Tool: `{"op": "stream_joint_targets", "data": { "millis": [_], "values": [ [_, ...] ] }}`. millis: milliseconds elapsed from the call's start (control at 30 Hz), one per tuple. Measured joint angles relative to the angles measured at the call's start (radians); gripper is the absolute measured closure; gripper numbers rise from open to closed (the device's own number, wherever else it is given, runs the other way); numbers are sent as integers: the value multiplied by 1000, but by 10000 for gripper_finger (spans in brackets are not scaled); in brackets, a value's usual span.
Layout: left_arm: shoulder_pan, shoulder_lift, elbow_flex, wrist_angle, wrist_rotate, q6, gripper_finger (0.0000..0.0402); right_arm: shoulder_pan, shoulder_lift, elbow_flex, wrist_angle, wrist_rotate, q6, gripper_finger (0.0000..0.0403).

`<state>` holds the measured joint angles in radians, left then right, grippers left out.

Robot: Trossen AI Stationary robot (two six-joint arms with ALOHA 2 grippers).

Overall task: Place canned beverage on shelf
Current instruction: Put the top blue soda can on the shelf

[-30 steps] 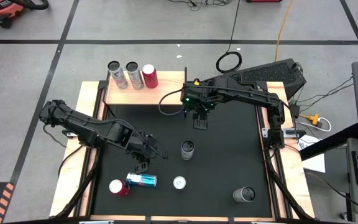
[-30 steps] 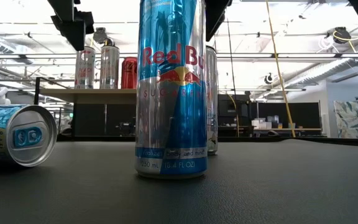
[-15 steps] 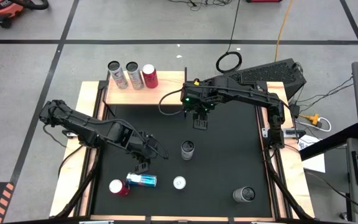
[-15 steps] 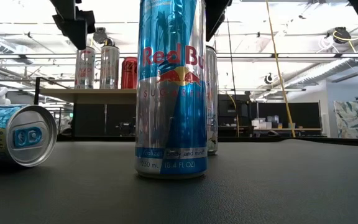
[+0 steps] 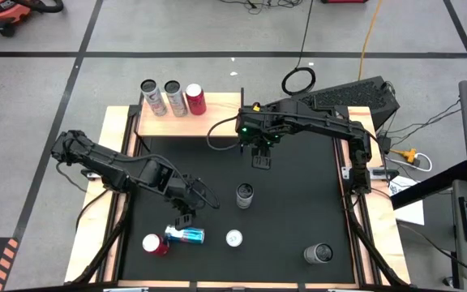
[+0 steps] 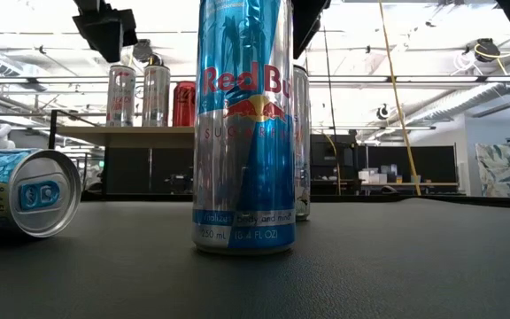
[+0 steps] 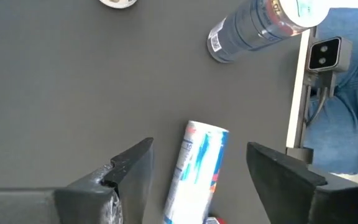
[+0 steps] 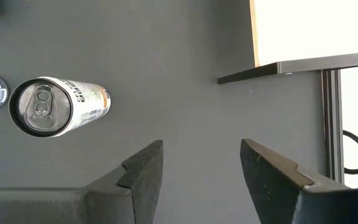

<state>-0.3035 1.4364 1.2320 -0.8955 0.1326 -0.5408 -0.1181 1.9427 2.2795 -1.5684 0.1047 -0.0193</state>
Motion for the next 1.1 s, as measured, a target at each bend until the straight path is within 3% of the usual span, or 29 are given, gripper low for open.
{"op": "stream_joint_targets", "data": {
  "millis": [200,800,967,1100],
  "values": [
    [0,0,0,-1,-33,24,118,0,0,0,0,0,0,208],
    [1,0,0,19,-29,-15,112,0,0,0,31,0,34,208],
    [1,0,0,-33,-28,-126,65,0,0,0,30,2,35,208],
    [1,0,0,-56,-33,-129,12,0,0,0,19,3,54,208]
  ]
}}
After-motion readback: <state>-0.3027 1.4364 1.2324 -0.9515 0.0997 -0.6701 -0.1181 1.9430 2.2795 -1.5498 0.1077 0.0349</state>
